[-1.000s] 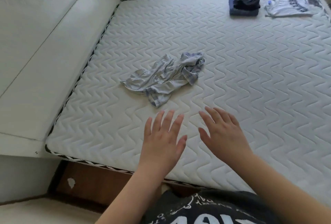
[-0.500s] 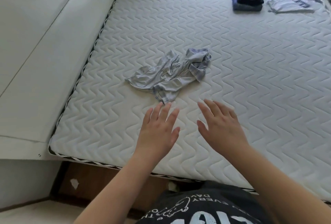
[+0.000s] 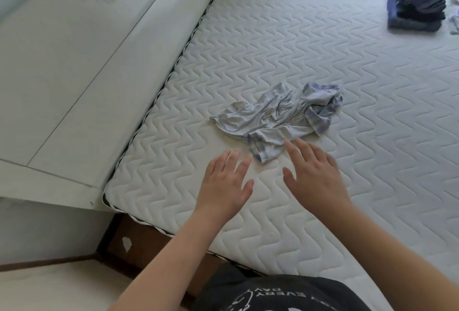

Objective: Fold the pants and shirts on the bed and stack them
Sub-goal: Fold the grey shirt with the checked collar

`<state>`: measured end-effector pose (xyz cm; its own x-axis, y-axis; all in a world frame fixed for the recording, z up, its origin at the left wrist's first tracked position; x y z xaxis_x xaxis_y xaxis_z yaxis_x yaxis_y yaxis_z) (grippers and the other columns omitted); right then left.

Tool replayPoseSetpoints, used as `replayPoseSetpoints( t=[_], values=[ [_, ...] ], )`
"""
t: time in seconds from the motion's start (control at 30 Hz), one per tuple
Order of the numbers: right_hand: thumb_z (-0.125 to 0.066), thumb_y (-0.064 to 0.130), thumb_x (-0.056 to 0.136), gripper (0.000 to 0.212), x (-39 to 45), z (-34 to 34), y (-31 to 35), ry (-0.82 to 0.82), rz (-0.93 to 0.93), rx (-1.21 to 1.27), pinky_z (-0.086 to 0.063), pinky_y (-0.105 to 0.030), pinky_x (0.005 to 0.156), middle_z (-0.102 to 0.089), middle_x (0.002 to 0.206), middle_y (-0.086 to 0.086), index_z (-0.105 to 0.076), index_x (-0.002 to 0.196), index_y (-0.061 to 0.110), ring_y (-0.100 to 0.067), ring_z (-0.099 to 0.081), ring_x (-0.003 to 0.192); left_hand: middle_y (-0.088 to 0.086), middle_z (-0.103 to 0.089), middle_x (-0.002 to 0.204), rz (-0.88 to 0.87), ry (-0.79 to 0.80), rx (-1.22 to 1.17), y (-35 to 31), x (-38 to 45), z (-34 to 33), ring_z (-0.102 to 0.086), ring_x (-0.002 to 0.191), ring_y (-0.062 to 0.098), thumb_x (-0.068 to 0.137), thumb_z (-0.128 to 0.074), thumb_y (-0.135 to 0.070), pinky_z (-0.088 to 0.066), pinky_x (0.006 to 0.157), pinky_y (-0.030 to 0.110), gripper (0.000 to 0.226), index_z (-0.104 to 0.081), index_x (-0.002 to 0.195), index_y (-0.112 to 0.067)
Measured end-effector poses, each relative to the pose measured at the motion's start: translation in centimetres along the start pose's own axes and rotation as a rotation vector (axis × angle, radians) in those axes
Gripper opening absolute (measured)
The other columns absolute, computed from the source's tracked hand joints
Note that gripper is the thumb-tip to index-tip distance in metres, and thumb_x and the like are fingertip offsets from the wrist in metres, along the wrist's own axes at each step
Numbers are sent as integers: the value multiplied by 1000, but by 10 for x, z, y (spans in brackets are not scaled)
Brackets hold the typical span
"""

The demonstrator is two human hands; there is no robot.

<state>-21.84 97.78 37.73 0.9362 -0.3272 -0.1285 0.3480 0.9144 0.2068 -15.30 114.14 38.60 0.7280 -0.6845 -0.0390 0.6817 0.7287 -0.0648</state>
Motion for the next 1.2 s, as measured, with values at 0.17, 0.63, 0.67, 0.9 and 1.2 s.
replayPoseSetpoints(
  t=[0.17, 0.63, 0.67, 0.9, 1.2],
  values=[
    [-41, 42, 98, 61, 43, -11, 33, 17, -24, -5, -19, -36, 114, -23, 161, 2, -24, 154, 26, -20, -24, 145, 13, -56, 140, -30, -57, -39, 49, 34, -4, -50, 132, 33, 91, -59, -37, -41, 106, 46, 53, -55, 140, -16],
    [-44, 39, 97, 64, 136, -38, 85, -11, -263, -9, -19, -33, 114, -18, 163, 3, -19, 155, 27, -17, -21, 147, 9, -36, 156, -306, 114, -56, 169, 164, -85, -28, 147, 27, 97, -48, -41, -20, 117, 41, 60, -37, 151, -19],
    [-48, 37, 96, 65, 141, -44, 86, -4, -257, -4, -22, -34, 114, -19, 163, 2, -22, 155, 26, -18, -24, 147, 9, -35, 157, -313, 124, -58, 167, 172, -93, -26, 147, 27, 97, -46, -43, -19, 118, 40, 61, -35, 152, -20],
    [-58, 31, 92, 65, 198, -86, 63, 7, -170, -23, -33, -39, 110, -25, 161, -5, -35, 151, 19, -24, -35, 142, 14, -51, 144, -281, 127, -85, 153, 221, -148, -42, 138, 32, 91, -60, -42, -34, 111, 45, 60, -50, 144, -15],
    [-40, 36, 98, 66, 299, -208, 16, 135, -174, 51, -14, -34, 116, -5, 165, 1, -11, 157, 26, -20, -15, 148, 14, -53, 141, -219, 219, -52, 155, 275, -258, -46, 135, 31, 91, -62, -30, -37, 108, 44, 53, -53, 140, -13]
  ],
)
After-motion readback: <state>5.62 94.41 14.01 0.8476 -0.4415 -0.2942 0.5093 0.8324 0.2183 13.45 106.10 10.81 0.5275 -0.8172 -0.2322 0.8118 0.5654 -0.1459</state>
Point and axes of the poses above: each hand's wrist, its own x-axis towards the middle knuckle, its own z-axis out of the back of the hand, y = z × x, the point moved 8 cm from there along x, towards the middle knuckle
